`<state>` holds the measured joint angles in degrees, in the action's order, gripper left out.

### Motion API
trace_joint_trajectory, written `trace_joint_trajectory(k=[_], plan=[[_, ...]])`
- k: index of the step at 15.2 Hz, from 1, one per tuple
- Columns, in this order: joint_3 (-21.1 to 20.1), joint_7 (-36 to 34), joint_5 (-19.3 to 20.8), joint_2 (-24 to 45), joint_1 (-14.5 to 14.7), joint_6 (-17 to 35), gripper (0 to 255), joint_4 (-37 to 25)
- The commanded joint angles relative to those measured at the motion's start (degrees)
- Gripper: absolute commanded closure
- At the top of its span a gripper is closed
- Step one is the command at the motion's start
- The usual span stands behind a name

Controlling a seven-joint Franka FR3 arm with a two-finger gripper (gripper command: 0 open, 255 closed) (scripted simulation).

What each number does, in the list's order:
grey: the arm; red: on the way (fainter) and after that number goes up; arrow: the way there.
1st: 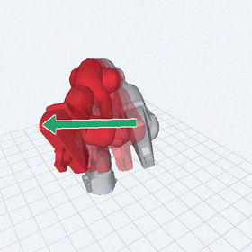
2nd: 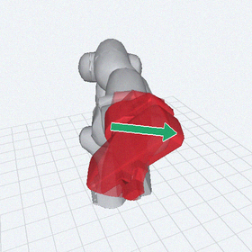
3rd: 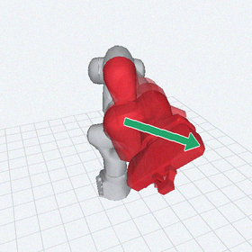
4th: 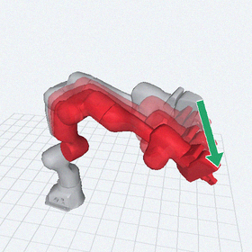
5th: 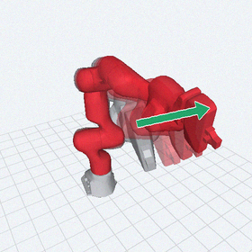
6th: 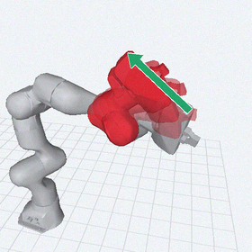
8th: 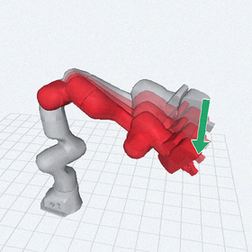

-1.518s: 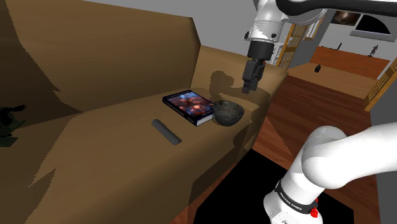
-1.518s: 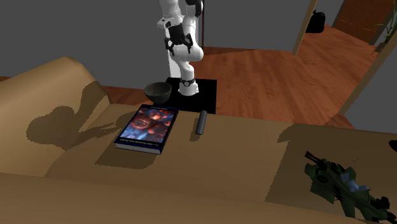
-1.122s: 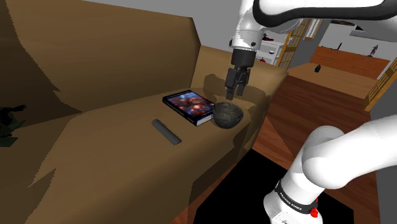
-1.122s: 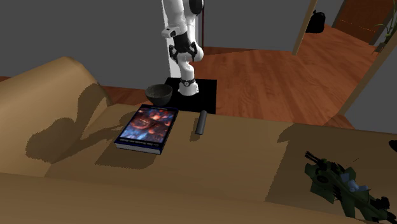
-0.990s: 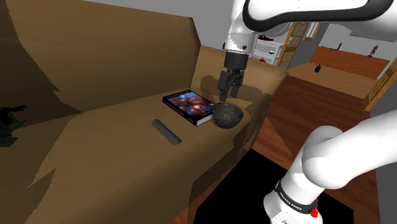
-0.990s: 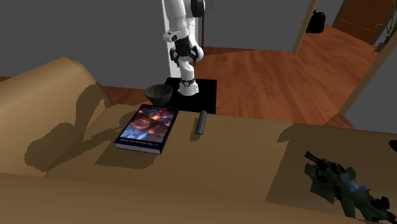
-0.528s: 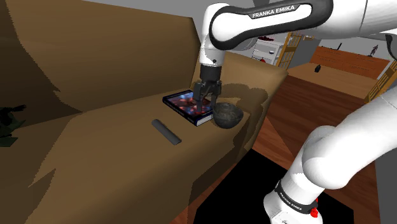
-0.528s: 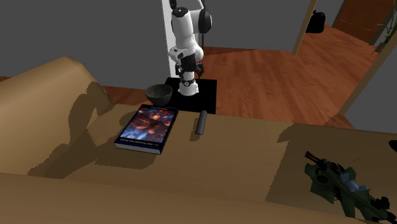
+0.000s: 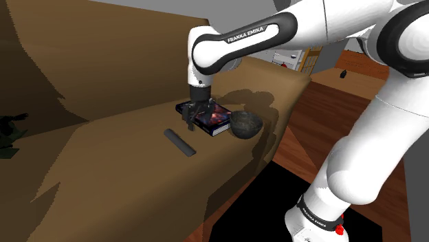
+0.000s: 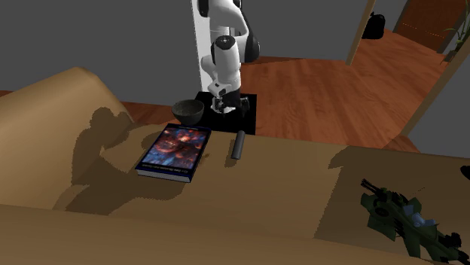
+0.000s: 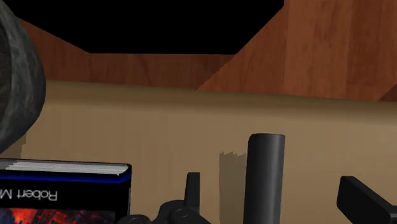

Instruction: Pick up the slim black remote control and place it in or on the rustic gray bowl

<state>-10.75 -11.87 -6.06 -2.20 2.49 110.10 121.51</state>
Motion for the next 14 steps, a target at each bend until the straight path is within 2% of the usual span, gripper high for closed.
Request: trace_joint_trajectory(k=[1,7,14], plan=[[-0.52,-2.09,1.13,4.71,0.38,0.82,0,-3.44],[-0.78,-7.55,4.77,18.86,2.24,2.51,0,-14.29],[-0.70,-7.70,4.98,20.35,2.51,7.60,0,-10.67]])
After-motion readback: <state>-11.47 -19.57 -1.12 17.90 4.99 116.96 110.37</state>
